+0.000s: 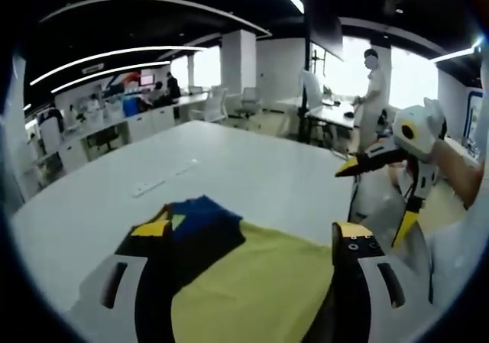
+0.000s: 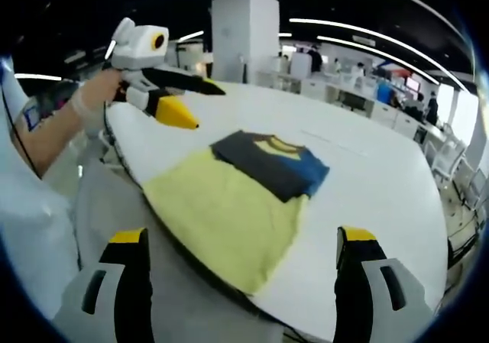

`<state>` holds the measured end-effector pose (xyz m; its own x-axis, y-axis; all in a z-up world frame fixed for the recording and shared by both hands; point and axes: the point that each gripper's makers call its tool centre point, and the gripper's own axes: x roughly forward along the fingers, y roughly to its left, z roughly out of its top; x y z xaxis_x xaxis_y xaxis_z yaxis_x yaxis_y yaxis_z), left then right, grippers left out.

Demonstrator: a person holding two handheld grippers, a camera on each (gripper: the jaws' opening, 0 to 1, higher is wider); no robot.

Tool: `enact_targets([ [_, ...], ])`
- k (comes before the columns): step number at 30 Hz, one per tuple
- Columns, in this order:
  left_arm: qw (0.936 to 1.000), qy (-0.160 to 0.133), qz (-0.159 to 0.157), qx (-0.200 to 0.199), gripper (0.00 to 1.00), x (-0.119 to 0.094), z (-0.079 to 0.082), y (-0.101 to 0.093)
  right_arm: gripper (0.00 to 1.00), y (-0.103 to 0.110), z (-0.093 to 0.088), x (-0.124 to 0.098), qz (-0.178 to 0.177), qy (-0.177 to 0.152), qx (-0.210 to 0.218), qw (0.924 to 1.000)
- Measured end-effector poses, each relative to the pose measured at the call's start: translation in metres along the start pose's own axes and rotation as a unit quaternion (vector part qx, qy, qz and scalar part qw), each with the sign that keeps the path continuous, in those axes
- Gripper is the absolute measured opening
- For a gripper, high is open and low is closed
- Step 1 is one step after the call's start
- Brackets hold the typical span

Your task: Fold the garment on the visible template until the final outline fits inside the template.

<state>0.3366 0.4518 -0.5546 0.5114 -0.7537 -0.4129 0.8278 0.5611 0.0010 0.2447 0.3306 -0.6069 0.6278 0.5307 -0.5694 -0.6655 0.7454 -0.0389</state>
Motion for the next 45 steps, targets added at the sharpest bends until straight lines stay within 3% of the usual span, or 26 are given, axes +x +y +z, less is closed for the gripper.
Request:
enact_targets([
  [16, 0.9999, -0.005, 0.008, -0.005, 0.87, -0.022, -0.01, 0.009, 1.0, 0.005, 0.009, 0.009, -0.002, -0.004, -0.005, 1.0],
  [23, 0.9996, -0.007, 0.023, -0.014, 0.89, -0.03, -0.017, 0.02, 1.0, 0.004, 0.008, 0.015, -0.001, 0.004, -0.01, 0.9999],
  [45, 0.9987, 0.004, 0.038, -0.035, 0.92, -0.041, -0.032, 0.022, 1.0, 0.0, 0.004, 0.022, 0.015, 0.009, -0.005, 0.9998],
])
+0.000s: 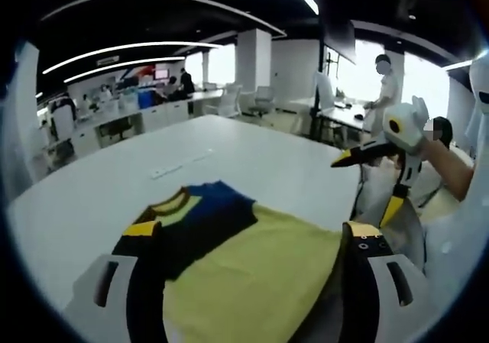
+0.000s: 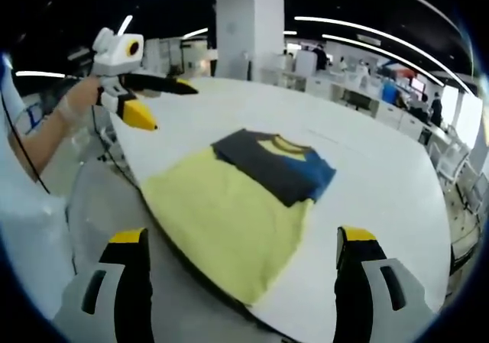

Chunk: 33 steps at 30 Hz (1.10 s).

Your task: Fold the garment on the visible template until the final outline fits inside the template.

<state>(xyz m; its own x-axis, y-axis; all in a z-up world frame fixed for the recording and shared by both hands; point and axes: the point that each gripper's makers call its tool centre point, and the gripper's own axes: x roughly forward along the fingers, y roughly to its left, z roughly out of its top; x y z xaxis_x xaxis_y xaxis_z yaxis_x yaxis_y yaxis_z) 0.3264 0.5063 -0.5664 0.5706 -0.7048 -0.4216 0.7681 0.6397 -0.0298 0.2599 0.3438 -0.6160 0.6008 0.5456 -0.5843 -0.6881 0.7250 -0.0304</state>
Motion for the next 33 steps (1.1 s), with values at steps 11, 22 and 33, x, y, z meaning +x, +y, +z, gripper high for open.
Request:
enact_targets([
  [11, 0.9995, 0.007, 0.014, -0.029, 0.96, -0.004, -0.013, 0.009, 1.0, -0.004, -0.002, 0.002, 0.005, 0.0, 0.003, 1.0],
  [22, 0.9994, 0.01, 0.018, -0.027, 0.99, -0.01, -0.019, 0.005, 1.0, -0.009, -0.01, -0.001, 0.007, 0.012, 0.0, 0.9999],
  [33, 0.9984, 0.021, 0.023, -0.048, 0.99, -0.018, -0.038, 0.003, 1.0, -0.006, -0.011, 0.006, 0.018, 0.015, 0.001, 0.9997],
])
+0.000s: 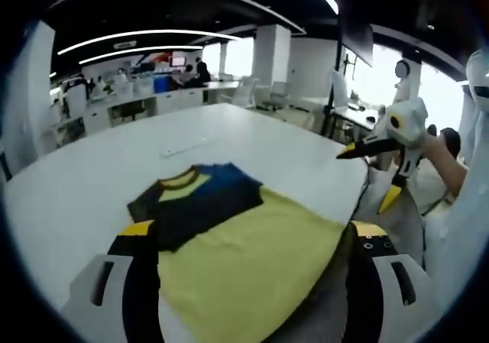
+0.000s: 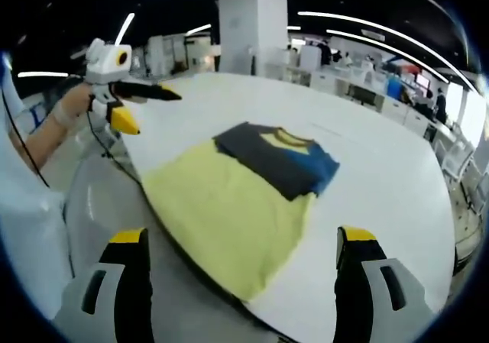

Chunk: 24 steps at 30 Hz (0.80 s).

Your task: Fold the garment on the visible template until the final outline fits inside the template.

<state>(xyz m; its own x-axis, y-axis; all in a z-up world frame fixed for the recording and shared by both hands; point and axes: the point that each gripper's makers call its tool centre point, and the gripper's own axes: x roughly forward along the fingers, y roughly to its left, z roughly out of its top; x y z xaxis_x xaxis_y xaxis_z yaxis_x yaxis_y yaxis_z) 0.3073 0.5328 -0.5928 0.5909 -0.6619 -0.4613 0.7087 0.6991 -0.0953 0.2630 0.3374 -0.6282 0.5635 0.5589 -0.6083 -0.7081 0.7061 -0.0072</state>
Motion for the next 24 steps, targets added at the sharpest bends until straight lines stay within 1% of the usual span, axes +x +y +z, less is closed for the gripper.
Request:
enact_targets([
  [4, 0.9999, 0.01, 0.009, -0.007, 0.99, -0.004, -0.009, 0.003, 1.0, 0.0, -0.001, 0.0, 0.0, 0.0, 0.003, 1.0],
  [8, 0.9998, 0.007, 0.014, -0.014, 0.99, -0.007, -0.015, 0.005, 1.0, -0.002, -0.005, 0.0, -0.004, 0.004, 0.006, 1.0],
  [10, 0.9997, 0.002, 0.015, -0.021, 0.99, -0.008, -0.016, 0.006, 1.0, -0.002, -0.007, -0.001, -0.006, 0.005, 0.009, 0.9999],
  [12, 0.9996, -0.002, 0.009, -0.025, 0.99, -0.009, -0.016, 0.004, 1.0, -0.002, -0.008, -0.001, -0.006, 0.005, 0.014, 0.9999],
  [16, 0.9994, -0.001, 0.018, -0.03, 0.99, -0.012, -0.019, 0.008, 1.0, -0.002, -0.013, 0.001, -0.008, 0.011, 0.016, 0.9998],
  [19, 0.9989, 0.001, 0.026, -0.039, 0.99, -0.015, -0.024, 0.013, 1.0, -0.002, -0.014, 0.002, -0.007, 0.014, 0.017, 0.9997],
  [22, 0.9983, 0.011, 0.037, -0.044, 0.99, -0.019, -0.033, 0.017, 1.0, -0.002, -0.016, 0.003, -0.007, 0.015, 0.019, 0.9997],
  [24, 0.9979, 0.013, 0.041, -0.048, 0.99, -0.022, -0.037, 0.019, 1.0, -0.002, -0.016, 0.003, -0.008, 0.016, 0.019, 0.9997],
])
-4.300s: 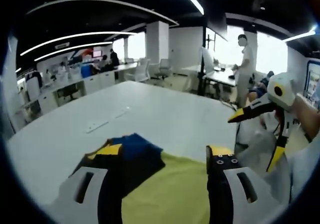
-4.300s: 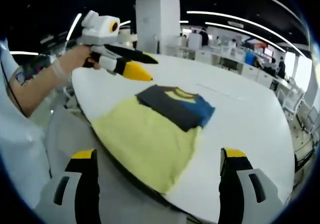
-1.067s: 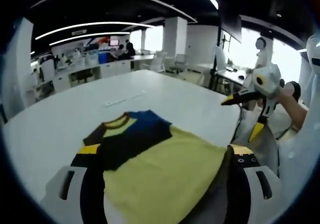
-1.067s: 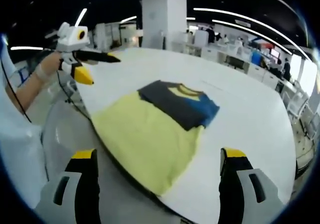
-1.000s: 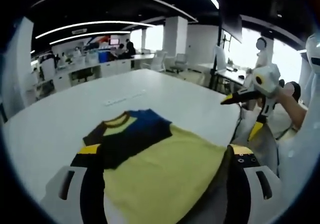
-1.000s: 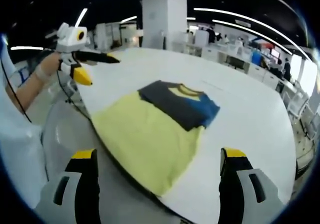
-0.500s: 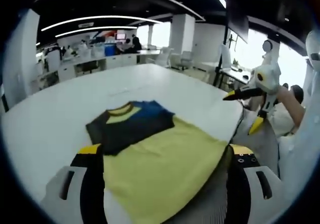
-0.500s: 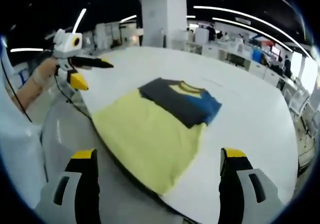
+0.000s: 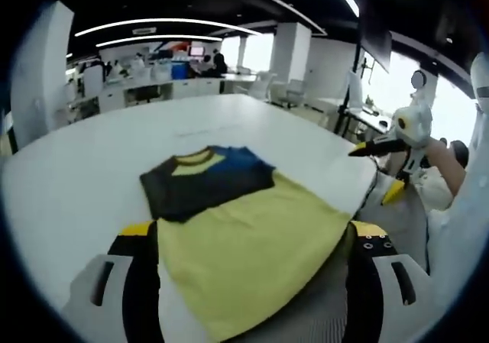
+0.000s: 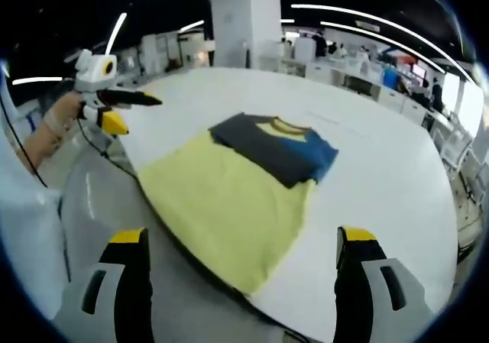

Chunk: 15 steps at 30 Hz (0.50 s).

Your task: Fold the garment on the visible template until the final outline fits inside the template.

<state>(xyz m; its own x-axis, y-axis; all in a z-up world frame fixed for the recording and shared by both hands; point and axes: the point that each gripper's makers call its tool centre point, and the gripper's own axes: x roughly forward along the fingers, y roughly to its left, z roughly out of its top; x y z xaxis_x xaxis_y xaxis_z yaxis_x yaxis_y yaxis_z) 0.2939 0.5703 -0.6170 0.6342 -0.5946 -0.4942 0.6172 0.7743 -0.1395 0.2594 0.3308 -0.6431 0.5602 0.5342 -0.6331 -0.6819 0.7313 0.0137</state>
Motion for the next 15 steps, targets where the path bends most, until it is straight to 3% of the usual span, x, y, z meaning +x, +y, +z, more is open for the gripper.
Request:
enact_targets([
  [15, 0.9992, 0.019, 0.021, -0.028, 0.99, -0.01, -0.026, 0.011, 1.0, -0.001, -0.006, 0.005, 0.001, 0.009, 0.003, 1.0],
])
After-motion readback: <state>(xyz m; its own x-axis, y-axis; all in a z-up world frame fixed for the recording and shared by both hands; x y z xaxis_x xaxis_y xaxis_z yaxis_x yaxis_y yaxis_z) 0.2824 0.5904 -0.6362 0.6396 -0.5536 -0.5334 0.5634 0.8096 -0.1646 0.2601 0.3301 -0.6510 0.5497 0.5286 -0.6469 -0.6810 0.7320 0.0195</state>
